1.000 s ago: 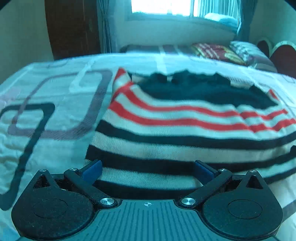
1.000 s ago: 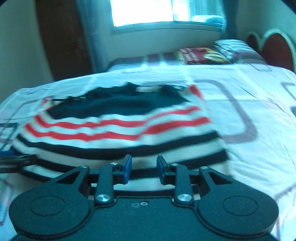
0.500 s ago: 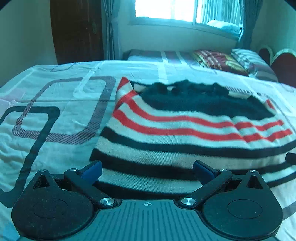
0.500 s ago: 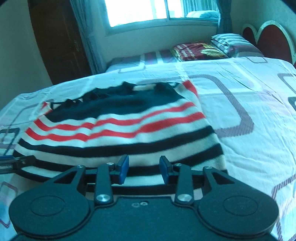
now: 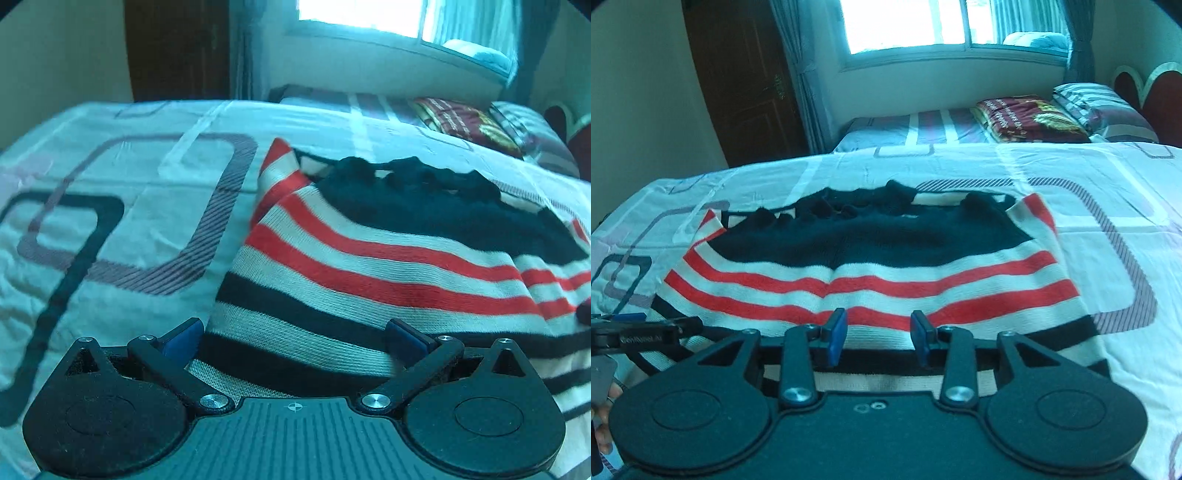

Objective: Fold small clothes

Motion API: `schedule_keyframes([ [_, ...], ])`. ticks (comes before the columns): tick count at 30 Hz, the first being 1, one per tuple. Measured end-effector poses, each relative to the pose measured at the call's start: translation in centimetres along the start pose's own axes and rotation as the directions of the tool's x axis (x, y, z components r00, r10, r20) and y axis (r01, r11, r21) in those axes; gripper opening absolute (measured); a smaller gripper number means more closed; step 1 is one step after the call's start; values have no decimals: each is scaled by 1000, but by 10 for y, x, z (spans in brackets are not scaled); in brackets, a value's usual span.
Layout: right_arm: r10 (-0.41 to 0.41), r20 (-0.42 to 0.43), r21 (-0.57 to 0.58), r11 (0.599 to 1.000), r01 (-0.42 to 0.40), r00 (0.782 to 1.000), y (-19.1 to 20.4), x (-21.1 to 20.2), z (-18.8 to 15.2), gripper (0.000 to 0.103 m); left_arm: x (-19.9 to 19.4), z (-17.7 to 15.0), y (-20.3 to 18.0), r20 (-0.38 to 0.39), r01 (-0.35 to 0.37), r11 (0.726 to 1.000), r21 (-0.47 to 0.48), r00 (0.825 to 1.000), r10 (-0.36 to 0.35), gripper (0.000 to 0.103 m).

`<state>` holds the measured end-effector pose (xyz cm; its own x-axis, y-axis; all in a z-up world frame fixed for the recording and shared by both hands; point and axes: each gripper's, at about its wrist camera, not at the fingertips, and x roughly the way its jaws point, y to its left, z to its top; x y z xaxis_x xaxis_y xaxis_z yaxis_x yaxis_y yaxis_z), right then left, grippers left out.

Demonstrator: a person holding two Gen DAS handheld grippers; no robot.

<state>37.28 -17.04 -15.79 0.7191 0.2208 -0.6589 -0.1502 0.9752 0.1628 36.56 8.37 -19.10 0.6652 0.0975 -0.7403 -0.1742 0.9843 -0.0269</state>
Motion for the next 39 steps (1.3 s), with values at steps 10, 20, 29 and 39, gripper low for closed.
schedule_keyframes([
  [10, 82, 5, -22, 996, -82, 997, -6, 2, 5, 39, 2, 6, -3, -15, -10, 1000, 1, 1000, 10, 103],
  [20, 183, -5, -25, 983, -184, 983, 9, 9, 12, 43, -24, 2, -4, -27, -22, 1000, -18, 999, 21, 103],
  [29, 177, -18, -15, 984, -178, 984, 25, 9, 6, 43, -51, -23, 18, -79, 38, 989, -140, 996, -49, 103],
  [39, 96, -29, -29, 995, -97, 995, 41, 6, -2, 43, -23, -36, 36, -89, 209, 915, -345, 963, -253, 103],
])
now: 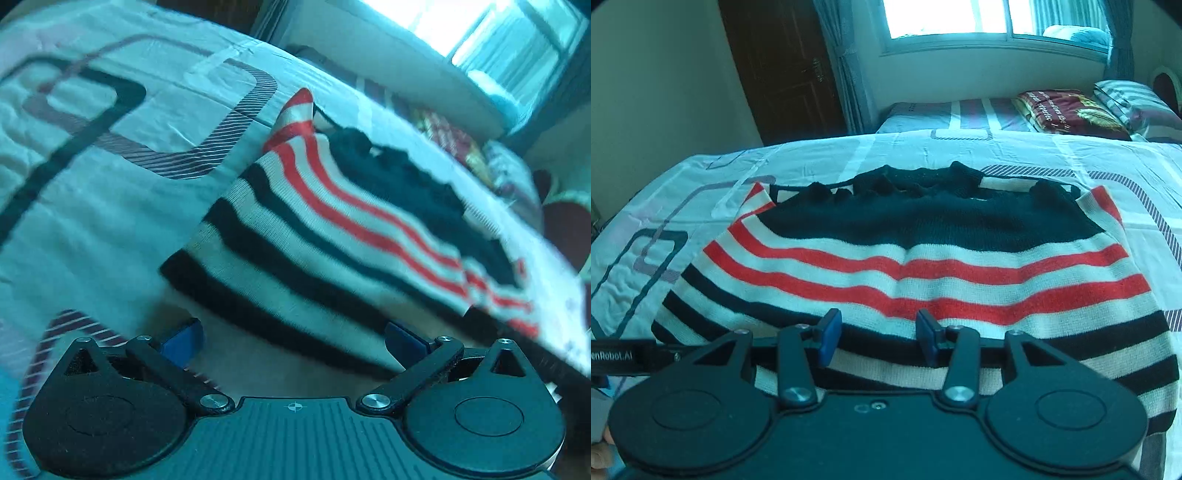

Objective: Fold small clothes

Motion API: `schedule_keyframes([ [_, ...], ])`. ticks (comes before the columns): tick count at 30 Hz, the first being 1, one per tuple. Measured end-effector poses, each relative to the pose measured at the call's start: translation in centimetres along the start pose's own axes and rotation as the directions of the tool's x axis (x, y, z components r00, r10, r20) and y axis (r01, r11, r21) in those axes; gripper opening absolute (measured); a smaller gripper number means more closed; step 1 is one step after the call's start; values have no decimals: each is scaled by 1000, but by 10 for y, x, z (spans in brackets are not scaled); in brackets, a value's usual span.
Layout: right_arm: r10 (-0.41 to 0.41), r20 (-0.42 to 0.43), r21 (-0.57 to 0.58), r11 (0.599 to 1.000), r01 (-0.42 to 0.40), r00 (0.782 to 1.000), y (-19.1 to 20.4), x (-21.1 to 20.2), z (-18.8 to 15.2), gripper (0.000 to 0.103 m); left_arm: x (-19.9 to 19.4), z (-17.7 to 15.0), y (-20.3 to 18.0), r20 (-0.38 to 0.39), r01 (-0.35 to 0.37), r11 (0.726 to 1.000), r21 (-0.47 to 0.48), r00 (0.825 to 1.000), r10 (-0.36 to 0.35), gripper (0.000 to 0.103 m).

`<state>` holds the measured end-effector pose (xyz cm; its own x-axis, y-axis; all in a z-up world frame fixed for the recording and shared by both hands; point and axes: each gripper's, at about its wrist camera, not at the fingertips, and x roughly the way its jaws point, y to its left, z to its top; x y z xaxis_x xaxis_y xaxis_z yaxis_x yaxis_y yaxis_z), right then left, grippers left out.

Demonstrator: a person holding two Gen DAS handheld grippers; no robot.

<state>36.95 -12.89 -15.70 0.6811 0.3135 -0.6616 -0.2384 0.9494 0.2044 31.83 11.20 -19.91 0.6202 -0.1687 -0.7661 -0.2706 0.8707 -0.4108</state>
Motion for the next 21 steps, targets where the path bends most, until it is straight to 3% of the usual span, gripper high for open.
schedule_keyframes([
  [5, -8, 19, 9, 1000, 8, 1000, 2, 3, 0, 43, 13, 7, 12, 70, 149, 980, -130, 988, -141, 103],
  [13, -71, 60, -58, 996, 75, 996, 4, 17, 9, 43, 35, 20, 3, 170, 200, 966, -166, 970, -172, 101],
  [15, -114, 90, -97, 988, 122, 989, 8, 22, 9, 43, 40, 24, 2, 171, 175, 972, -158, 974, -148, 66],
  [18, -149, 116, -137, 977, 164, 982, 11, 28, 10, 43, 43, 31, 4, 170, 150, 976, -161, 978, -122, 52],
  [21, -166, 146, -107, 977, 183, 975, 7, 25, 10, 42, 42, 32, 5, 166, 132, 979, -155, 981, -106, 45],
])
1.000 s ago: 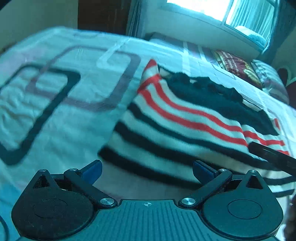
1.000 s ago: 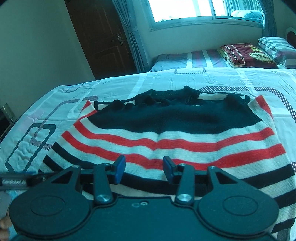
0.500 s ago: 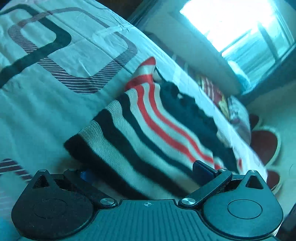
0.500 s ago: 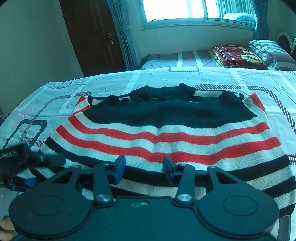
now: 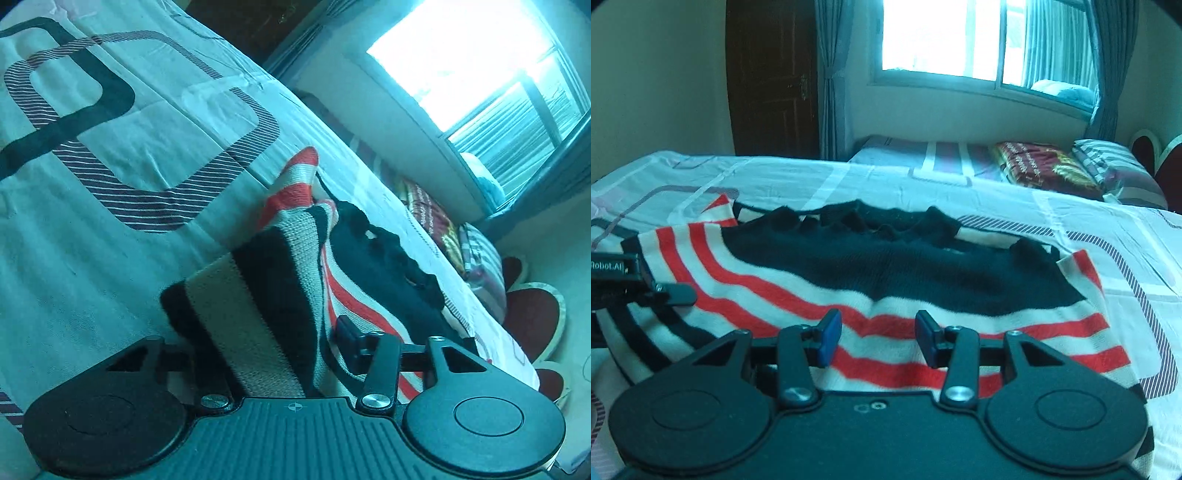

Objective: Fold small clothes

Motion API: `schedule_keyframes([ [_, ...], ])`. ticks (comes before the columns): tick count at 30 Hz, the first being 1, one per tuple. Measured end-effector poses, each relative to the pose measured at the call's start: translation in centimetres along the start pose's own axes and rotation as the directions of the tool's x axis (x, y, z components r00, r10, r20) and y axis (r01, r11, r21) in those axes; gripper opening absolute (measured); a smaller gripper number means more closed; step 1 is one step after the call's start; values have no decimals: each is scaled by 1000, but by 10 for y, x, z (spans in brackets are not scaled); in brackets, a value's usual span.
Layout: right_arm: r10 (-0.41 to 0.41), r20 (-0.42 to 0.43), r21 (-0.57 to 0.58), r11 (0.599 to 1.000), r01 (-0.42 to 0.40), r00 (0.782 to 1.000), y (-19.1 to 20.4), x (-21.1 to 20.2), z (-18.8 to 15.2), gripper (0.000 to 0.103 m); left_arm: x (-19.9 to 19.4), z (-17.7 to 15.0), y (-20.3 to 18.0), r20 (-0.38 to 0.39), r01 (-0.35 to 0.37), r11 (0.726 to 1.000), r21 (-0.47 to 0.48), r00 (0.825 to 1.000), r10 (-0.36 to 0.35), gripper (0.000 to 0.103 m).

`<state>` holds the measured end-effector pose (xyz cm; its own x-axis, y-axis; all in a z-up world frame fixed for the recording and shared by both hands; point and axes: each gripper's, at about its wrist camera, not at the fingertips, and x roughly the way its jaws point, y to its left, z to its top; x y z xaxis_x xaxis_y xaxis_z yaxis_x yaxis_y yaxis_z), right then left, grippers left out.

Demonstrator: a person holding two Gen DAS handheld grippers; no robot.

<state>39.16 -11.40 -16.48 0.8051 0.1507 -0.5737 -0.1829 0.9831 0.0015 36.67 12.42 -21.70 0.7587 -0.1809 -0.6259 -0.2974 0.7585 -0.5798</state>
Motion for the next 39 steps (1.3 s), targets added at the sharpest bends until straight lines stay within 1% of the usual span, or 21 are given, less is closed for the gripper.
schedule_keyframes([
  [2, -46, 0, 18, 999, 46, 999, -6, -1, -3, 42, -4, -1, -1, 5, -17, 999, 33, 1000, 16, 39],
  [3, -50, -31, 10, 999, 51, 998, -8, 3, -5, 42, -5, -1, -4, 10, -20, 999, 47, 1000, 20, 37],
  [4, -26, -93, -8, 1000, 26, 995, -8, 12, -10, 42, -7, 0, -7, 15, -18, 998, 65, 1000, 17, 35],
  [5, -27, -80, -57, 998, 23, 996, -6, 13, -17, 43, -11, 0, -10, 24, -13, 996, 88, 1000, 11, 34],
  [6, -31, -74, -94, 995, 24, 997, -4, 13, -18, 43, -14, 2, -17, 40, -4, 994, 112, 999, 0, 33],
  [10, -11, -105, -43, 999, 6, 994, -12, 16, -11, 43, -31, 8, -54, 85, 59, 967, 248, 993, -82, 30],
  [12, 13, -108, -7, 1000, -13, 994, -17, 12, -7, 43, -36, 9, -80, 90, 102, 942, 321, 986, -138, 30],
  [15, 45, -44, 192, 981, -36, 998, -49, -9, -2, 43, -36, 3, -121, 65, 174, 890, 422, 973, -221, 30],
  [19, 32, 4, 324, 945, -31, 999, -101, -40, -6, 44, -17, -31, -169, -71, 284, 815, 504, 955, -289, 30],
  [20, 26, 11, 341, 940, -28, 1000, -111, -46, -8, 45, -7, -44, -176, -123, 305, 805, 508, 951, -283, 30],
  [22, 24, 14, 376, 926, -28, 1000, -128, -56, -14, 47, 11, -69, -181, -221, 325, 803, 500, 944, -245, 30],
  [23, 20, 10, 394, 919, -23, 1000, -136, -59, -18, 48, 15, -79, -181, -232, 319, 794, 518, 945, -229, 30],
  [25, 37, 0, 438, 899, -33, 999, -148, -63, -26, 50, 6, -92, -185, -216, 307, 754, 581, 951, -221, 30],
  [27, 64, -3, 481, 875, -55, 998, -156, -64, -31, 51, -2, -87, -186, -213, 296, 724, 623, 955, -208, 31],
  [29, 92, 4, 501, 862, -82, 996, -156, -61, -28, 52, -17, -79, -186, -195, 278, 723, 633, 961, -199, 31],
  [31, 116, 18, 504, 857, -109, 993, -153, -59, -23, 56, -32, -68, -184, -179, 260, 741, 619, 966, -189, 35],
  [32, 126, 25, 494, 861, -122, 992, -150, -58, -18, 60, -40, -61, -181, -172, 260, 752, 606, 966, -195, 50],
  [33, 134, 32, 480, 867, -133, 990, -145, -58, -14, 64, -49, -55, -176, -153, 256, 763, 593, 967, -205, 72],
  [34, 137, 36, 466, 874, -138, 990, -142, -57, -9, 64, -59, -49, -173, -125, 250, 771, 585, 968, -219, 78],
  [35, 138, 39, 457, 879, -140, 990, -138, -56, -5, 64, -69, -44, -170, -95, 240, 776, 583, 969, -228, 82],
  [39, 158, 43, 466, 870, -160, 986, -133, -51, 4, 64, -76, -24, -161, -36, 187, 802, 567, 979, -203, 82],
])
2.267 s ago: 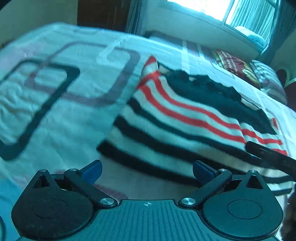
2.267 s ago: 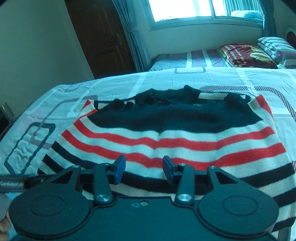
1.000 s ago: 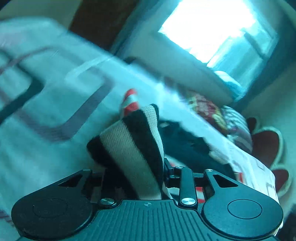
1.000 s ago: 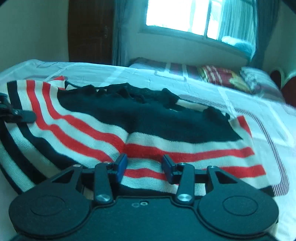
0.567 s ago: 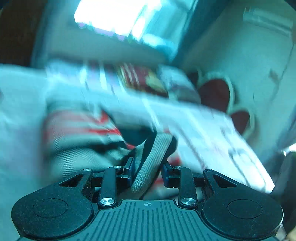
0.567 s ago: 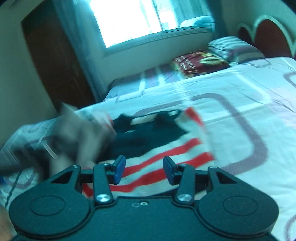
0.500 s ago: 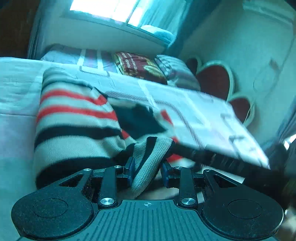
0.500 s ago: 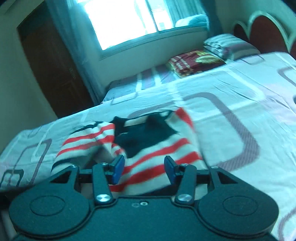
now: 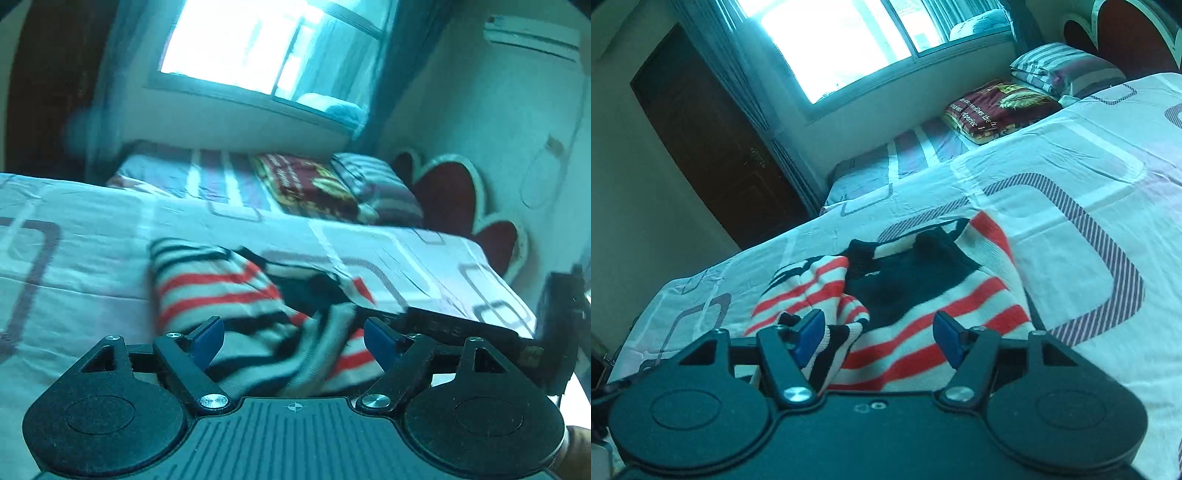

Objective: Fold small clothes

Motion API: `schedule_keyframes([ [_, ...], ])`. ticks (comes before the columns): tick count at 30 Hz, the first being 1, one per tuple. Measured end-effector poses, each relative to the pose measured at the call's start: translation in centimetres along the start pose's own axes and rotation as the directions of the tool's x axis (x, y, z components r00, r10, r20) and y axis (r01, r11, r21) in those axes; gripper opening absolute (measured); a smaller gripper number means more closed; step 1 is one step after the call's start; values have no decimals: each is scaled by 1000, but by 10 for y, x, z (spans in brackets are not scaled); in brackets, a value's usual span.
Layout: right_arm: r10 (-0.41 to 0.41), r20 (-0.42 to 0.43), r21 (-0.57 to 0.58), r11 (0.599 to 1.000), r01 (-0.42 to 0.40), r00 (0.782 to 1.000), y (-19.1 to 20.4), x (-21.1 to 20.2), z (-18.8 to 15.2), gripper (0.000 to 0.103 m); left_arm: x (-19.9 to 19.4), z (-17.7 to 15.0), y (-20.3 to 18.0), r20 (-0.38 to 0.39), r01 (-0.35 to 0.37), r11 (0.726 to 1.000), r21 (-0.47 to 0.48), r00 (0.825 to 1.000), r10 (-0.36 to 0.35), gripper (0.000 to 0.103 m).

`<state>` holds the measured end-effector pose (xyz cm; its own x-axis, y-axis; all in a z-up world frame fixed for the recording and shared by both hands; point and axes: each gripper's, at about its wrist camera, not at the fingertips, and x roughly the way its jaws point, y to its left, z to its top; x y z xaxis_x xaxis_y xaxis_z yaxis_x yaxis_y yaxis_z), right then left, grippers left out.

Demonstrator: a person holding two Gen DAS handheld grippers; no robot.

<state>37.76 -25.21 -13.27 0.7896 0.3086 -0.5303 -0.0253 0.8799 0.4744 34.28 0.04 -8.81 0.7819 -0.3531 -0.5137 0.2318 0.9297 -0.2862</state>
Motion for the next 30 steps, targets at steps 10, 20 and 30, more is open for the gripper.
schedule_keyframes([
  [10, 14, -58, -16, 1000, -14, 998, 8, 17, 6, 76, 70, -28, 15, -163, -114, 993, 26, 980, 117, 82],
  [20, 26, -48, 14, 1000, -25, 999, 8, 29, 8, 83, 62, -38, -1, -116, -108, 983, 146, 985, 125, 82],
  [30, 18, -214, -24, 999, -24, 977, 23, 70, -2, 88, 63, -45, -10, -87, -102, 964, 246, 988, 127, 82],
])
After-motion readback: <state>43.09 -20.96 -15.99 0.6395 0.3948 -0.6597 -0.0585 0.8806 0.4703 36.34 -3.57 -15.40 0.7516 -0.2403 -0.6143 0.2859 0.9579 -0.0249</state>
